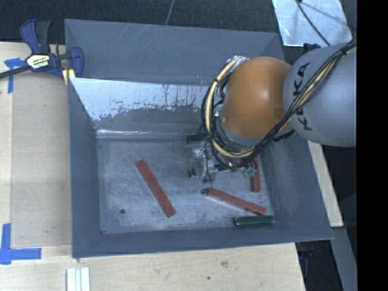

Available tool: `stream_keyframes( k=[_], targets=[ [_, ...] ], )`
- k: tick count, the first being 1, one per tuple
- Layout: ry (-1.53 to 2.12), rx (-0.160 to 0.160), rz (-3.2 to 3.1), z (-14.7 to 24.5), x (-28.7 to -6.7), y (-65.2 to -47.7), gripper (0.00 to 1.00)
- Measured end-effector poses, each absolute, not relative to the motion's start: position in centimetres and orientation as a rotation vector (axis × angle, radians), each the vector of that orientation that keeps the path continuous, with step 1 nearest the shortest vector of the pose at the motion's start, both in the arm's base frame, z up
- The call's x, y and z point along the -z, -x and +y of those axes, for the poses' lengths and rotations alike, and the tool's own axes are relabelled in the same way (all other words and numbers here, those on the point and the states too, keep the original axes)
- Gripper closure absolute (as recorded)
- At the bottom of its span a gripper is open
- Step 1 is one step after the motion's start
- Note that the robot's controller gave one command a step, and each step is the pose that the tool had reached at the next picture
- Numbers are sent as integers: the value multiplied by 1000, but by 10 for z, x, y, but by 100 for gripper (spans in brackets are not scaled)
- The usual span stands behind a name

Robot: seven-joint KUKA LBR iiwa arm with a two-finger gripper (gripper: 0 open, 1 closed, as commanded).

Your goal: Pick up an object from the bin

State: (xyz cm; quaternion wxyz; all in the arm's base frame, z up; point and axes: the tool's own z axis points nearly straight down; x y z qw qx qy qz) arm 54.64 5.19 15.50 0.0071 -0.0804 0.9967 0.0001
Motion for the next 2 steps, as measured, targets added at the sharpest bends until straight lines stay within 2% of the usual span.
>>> stream_keyframes(
  k=[1, 2],
  targets=[
    [280, -1, 3144, 49, -161, -518, 100],
    [100, -1, 3136, 65, -317, -571, 100]
  ],
)
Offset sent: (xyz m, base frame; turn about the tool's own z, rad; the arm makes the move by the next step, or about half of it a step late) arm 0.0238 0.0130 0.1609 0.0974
